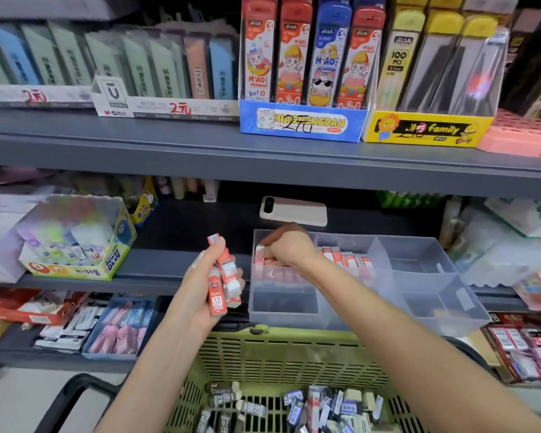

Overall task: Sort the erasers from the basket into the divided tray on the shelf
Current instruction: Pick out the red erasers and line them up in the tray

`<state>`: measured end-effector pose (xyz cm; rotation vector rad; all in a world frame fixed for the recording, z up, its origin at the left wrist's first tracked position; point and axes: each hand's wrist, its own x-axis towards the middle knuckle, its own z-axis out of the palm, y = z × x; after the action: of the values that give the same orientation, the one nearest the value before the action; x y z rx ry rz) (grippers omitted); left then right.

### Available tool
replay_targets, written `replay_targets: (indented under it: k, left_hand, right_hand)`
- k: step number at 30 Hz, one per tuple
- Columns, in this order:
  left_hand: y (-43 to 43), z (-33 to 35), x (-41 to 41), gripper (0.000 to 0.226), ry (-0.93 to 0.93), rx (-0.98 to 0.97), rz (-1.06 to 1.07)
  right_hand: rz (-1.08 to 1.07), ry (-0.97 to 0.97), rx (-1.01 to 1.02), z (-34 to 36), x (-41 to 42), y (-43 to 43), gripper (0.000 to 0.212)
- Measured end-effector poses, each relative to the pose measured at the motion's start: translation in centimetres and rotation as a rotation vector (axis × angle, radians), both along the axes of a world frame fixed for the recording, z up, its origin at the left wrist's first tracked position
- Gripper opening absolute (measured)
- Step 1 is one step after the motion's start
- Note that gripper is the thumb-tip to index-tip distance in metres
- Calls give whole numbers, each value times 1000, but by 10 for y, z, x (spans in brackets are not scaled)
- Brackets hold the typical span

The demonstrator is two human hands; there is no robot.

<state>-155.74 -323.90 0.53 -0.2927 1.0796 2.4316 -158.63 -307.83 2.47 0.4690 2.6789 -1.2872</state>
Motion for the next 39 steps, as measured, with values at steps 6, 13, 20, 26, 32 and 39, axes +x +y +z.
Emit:
replay_targets:
  k: [6,13,20,26,32,39]
  left_hand:
    - [-5,-6,0,56,-1,20,-43]
    - [-5,-4,4,48,66,-49,-117]
    - [-4,3,11,39,102,-87,-159]
    - [-2,14,19,42,43,-11,-184]
    - [6,21,28,25,63,0,-125]
    - [26,32,30,28,143,-113,-67]
  right_hand:
    - [124,-17,190,0,3,0,23]
    - [241,182,-260,28,29,-11,14]
    - [437,10,-559,37,41,-20,12]
    - [228,118,-827,35,57,-9,10]
    - [-280,418,-624,28,103,56,37]
    - [-536,356,367,10,94,123,36]
